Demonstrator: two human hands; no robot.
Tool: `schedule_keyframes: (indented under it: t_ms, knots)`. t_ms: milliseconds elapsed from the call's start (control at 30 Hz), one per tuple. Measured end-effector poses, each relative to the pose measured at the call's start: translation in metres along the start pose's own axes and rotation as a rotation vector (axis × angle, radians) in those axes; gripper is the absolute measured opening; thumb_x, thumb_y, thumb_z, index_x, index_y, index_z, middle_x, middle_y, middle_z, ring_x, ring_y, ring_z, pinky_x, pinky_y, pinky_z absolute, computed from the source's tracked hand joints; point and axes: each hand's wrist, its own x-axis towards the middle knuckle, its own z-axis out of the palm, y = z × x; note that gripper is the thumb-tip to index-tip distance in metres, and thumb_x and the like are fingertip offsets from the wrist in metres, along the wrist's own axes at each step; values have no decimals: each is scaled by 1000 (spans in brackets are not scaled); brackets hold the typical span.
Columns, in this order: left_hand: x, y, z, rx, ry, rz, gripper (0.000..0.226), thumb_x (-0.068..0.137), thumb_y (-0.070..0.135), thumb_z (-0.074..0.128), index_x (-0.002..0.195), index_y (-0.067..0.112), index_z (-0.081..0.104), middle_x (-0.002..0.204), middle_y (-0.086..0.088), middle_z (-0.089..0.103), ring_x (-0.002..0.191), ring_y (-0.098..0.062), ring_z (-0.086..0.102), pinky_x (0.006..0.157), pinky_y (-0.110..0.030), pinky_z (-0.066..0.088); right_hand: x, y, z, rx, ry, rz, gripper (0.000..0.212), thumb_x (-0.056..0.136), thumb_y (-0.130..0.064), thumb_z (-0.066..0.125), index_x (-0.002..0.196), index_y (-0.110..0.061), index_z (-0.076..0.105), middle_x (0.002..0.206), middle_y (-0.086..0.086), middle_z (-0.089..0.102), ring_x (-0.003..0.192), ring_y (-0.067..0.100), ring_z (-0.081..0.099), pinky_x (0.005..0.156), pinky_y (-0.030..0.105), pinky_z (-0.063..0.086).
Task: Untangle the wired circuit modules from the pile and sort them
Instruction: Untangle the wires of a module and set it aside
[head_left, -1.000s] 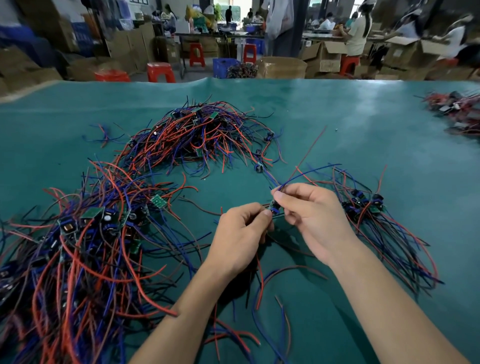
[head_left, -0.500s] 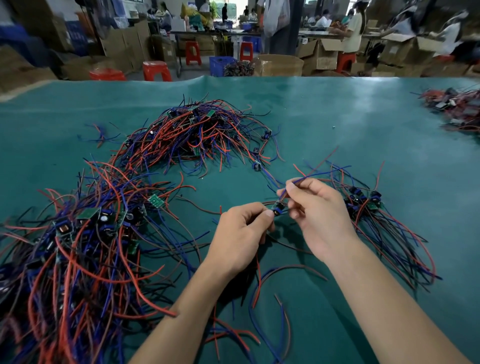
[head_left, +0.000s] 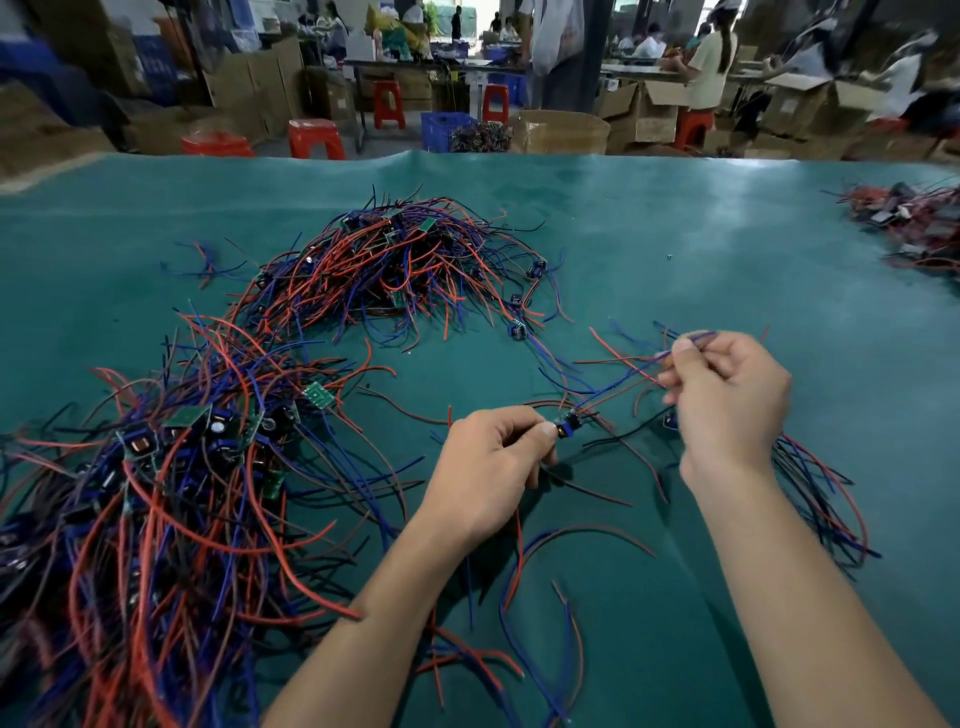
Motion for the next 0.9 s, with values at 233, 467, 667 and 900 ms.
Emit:
schedule_keyframes:
  t_ms: [233, 467, 667, 900]
  knots:
    - [0, -1, -1, -36, 52, -12, 31, 100, 17, 55, 70, 11, 64, 52, 3, 56, 51, -9, 45, 55, -25, 36, 10, -4, -12, 260, 226, 78, 23, 99, 2, 56, 84, -15, 56, 72, 9, 64, 51, 7, 63, 54, 22, 51]
    - [3, -5, 2, -146, 197, -56, 28, 105, 13, 42, 87, 9, 63, 65, 2, 61, 57, -11, 49, 58, -27, 41, -25, -12, 14, 10, -353, 143, 16, 97, -16, 63, 83, -9, 68, 67, 10, 72, 49, 16, 65, 39, 25, 45]
    - [3, -4, 1, -108, 152, 2, 28, 104, 13, 47, 80, 18, 60, 66, 3, 62, 57, -14, 52, 59, -30, 42, -57, -12, 26, -25, -761, 78, 9, 89, -24, 76, 84, -17, 76, 72, -4, 72, 61, 5, 61, 49, 12, 42]
    - [3, -1, 0, -92, 103, 2, 31, 99, 17, 48, 70, 14, 57, 56, 1, 59, 52, -12, 50, 55, -27, 40, -50, -13, 27, -2, -579, -27, 12, 90, -12, 76, 83, -22, 77, 73, -10, 74, 65, 3, 61, 56, 14, 44]
